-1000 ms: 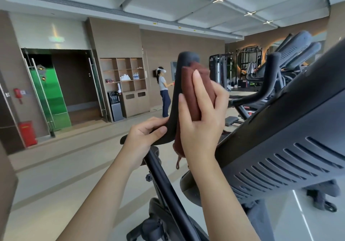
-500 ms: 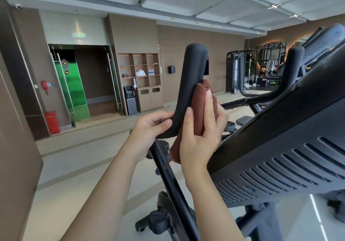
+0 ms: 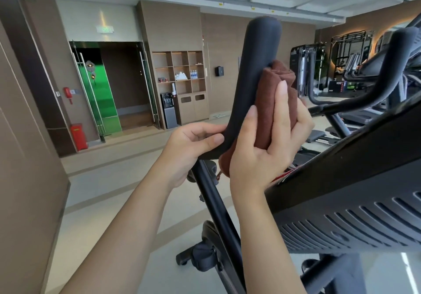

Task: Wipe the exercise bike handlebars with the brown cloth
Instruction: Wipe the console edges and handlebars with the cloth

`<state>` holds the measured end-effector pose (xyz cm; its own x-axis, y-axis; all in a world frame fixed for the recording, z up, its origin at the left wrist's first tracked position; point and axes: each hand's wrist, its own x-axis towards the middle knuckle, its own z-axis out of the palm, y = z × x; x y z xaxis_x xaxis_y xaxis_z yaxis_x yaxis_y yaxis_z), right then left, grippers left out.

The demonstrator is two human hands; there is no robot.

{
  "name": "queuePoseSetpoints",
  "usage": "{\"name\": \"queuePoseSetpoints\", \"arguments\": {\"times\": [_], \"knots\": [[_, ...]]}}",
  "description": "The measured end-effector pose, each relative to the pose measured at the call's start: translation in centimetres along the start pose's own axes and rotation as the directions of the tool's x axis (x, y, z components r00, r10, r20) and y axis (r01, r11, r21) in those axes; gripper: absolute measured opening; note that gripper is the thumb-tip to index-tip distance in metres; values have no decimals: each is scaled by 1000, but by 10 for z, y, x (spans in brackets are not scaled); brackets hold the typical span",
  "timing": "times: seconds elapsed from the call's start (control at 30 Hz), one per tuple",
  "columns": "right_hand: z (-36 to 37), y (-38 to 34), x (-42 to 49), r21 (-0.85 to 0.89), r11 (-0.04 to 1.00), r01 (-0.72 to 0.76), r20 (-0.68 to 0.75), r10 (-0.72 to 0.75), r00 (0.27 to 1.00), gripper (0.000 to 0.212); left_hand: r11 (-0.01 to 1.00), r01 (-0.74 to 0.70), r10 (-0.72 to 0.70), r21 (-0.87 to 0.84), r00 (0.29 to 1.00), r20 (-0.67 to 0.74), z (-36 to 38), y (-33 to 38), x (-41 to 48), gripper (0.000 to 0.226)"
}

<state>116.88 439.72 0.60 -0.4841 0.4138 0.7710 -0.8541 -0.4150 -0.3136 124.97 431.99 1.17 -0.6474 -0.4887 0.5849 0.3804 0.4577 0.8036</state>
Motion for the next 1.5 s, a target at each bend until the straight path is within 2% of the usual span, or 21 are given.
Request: {"name": "queuePoseSetpoints", "arguments": {"times": [0.27,0.43,0.67,1.03,1.17,1.5], "knots": [[20,23,-53,57,998,-27,-224,39,974,33,999,21,-19,-45,999,38,-9,-11,3,24],[27,28,-67,93,994,-59,-305,85,949,41,996,-13,19,-94,998,66,-9,-14,3,24],[5,15,-44,98,985,-144,-93,154,984,38,988,-27,31,-151,999,25,-5,-18,0,38],[4,-26,54,-44,996,-78,180,85,980,44,983,-83,75,-162,996,-56,7,-17,-6,33],[4,-27,56,-65,995,-79,182,89,979,47,981,-149,141,-124,987,-76,9,-17,-7,20],[-4,-11,-9,-103,994,-36,71,44,996,39,983,-145,132,-115,985,-111,14,-18,-15,24]]}}
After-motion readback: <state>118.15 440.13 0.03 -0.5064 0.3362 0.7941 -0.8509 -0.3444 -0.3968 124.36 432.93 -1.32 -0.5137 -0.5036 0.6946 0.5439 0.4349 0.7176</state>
